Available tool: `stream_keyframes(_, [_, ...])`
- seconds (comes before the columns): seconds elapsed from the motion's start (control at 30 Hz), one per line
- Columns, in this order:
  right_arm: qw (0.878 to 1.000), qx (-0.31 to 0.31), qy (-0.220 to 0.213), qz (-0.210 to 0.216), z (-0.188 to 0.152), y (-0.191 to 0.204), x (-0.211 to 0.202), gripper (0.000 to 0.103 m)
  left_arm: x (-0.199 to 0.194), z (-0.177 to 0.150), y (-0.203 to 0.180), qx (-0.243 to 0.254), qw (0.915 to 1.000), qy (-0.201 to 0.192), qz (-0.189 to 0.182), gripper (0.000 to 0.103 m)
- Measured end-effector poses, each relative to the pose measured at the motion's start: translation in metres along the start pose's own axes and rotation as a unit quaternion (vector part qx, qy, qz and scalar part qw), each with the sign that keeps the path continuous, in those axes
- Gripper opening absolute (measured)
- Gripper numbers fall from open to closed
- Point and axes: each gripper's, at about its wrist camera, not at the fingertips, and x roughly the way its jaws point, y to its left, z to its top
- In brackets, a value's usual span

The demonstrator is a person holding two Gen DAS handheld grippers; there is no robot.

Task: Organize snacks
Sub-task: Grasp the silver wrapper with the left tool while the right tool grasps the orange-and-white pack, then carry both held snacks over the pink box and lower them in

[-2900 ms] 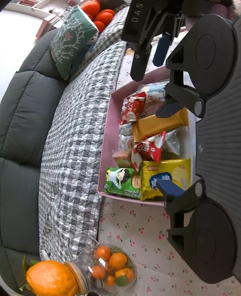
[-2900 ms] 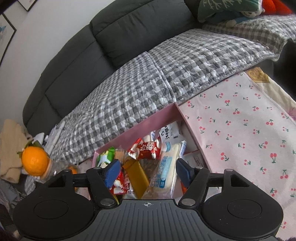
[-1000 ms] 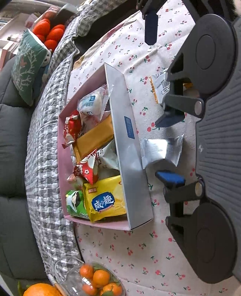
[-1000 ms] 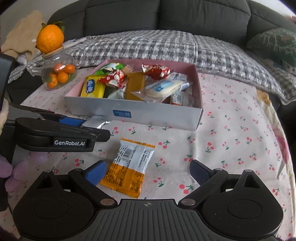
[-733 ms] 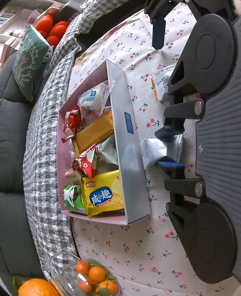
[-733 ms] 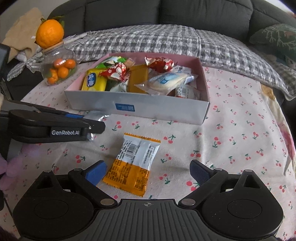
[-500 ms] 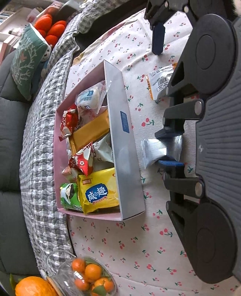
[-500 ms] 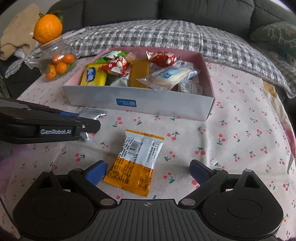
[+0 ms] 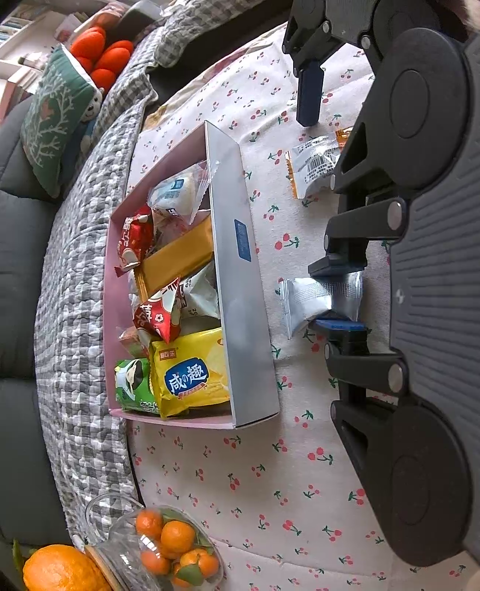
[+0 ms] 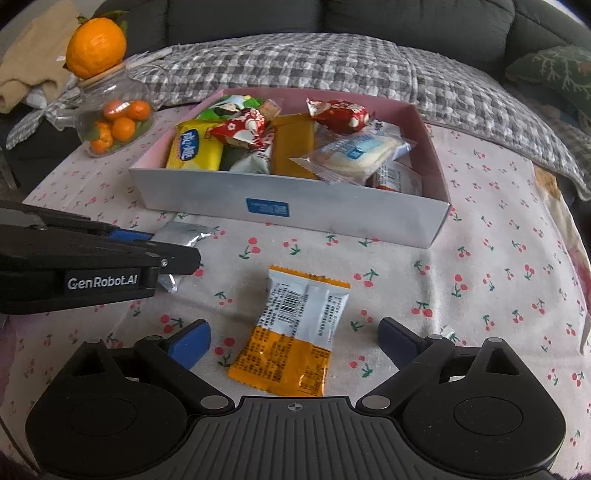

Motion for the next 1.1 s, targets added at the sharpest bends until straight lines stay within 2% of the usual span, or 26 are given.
stream_keyframes(0.13, [1.000,-0.006,-0.001,0.004,0.001,0.003,-0.001,0.086,-0.001,0.001,0.000,0.002,1.0000,0.000,-0.004,0.022])
stream_keyframes(0.33, [1.000,-0.004,-0.007,0.011,0.004,0.002,-0.004,0.058,0.000,0.001,-0.001,0.003,1.0000,0.001,-0.003,0.022])
stream_keyframes(0.4, [1.000,-0.003,-0.009,0.010,0.004,0.001,-0.005,0.044,0.000,0.000,-0.001,0.003,1.0000,0.001,-0.003,0.022])
stream_keyframes(0.43, [1.000,-0.002,-0.010,0.010,0.004,0.000,-0.006,0.041,0.000,0.001,-0.001,0.003,1.0000,0.001,-0.003,0.022])
stream_keyframes(0.8, [1.000,-0.008,-0.009,0.008,0.006,0.003,-0.008,0.038,-0.004,0.002,-0.001,0.004,0.9999,-0.005,-0.012,0.021])
stream_keyframes(1.1, [0.999,0.022,-0.013,0.024,0.015,0.003,-0.018,0.038,-0.020,0.010,0.001,-0.003,0.9993,-0.028,-0.026,0.021])
